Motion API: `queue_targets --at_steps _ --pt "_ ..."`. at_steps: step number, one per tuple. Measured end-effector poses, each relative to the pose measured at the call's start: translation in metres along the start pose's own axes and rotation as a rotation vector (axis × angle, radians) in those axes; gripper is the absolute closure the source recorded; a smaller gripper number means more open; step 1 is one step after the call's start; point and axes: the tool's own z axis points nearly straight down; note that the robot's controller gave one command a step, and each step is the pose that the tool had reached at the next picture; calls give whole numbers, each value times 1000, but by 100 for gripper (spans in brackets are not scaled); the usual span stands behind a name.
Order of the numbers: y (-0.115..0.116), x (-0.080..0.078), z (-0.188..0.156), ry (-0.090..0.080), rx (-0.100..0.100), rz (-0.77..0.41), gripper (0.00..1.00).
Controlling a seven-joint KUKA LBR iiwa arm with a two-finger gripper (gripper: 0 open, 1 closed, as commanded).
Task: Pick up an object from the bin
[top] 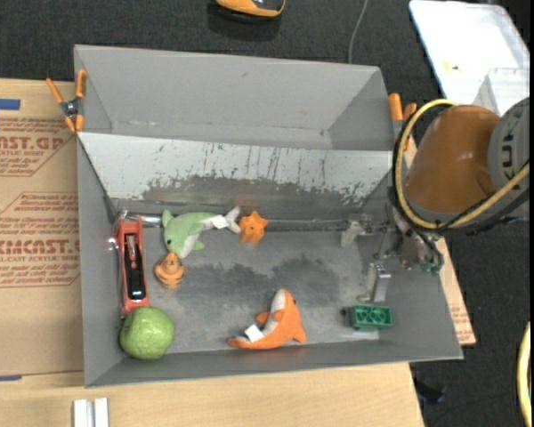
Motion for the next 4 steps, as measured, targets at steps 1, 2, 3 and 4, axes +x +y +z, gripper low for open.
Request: queue_targets --at_steps 1,2,3,4 --pt "0 -2 -5 -7 1 -2 0" --pt "-9 21 26 -11 2 -269 0" --pt "-10 40 43 -9 1 -341 0" --pt "-19 47 52 -5 1 -317 0"
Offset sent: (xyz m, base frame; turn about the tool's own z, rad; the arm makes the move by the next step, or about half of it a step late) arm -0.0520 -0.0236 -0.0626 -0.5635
